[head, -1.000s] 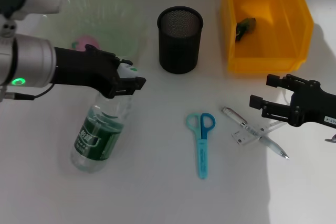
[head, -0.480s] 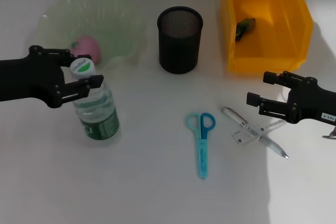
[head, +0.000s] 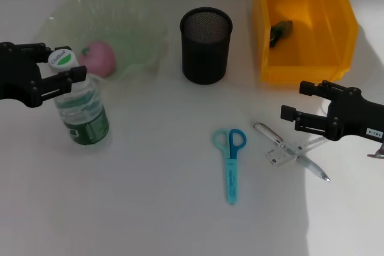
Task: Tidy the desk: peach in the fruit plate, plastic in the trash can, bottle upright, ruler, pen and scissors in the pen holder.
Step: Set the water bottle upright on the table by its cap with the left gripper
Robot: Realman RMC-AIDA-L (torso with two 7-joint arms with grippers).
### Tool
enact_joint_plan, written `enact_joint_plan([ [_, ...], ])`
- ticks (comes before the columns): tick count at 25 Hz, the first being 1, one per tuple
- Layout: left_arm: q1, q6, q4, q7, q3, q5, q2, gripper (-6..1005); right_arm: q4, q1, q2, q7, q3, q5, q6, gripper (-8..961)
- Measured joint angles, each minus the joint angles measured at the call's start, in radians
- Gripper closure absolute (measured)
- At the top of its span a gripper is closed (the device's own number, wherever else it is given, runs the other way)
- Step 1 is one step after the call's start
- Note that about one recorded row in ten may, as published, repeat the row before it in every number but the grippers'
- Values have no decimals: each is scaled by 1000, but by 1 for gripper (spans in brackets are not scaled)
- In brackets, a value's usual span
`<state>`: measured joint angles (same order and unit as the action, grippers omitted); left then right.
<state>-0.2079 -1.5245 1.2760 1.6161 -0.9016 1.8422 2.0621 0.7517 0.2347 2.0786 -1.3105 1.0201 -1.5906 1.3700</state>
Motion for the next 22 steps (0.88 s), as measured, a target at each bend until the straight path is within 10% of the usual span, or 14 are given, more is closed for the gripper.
enact_joint_plan([
  [22, -50, 69, -113, -114, 53, -2, 4, 549, 0, 0, 0, -10, 2, 0, 2, 157],
])
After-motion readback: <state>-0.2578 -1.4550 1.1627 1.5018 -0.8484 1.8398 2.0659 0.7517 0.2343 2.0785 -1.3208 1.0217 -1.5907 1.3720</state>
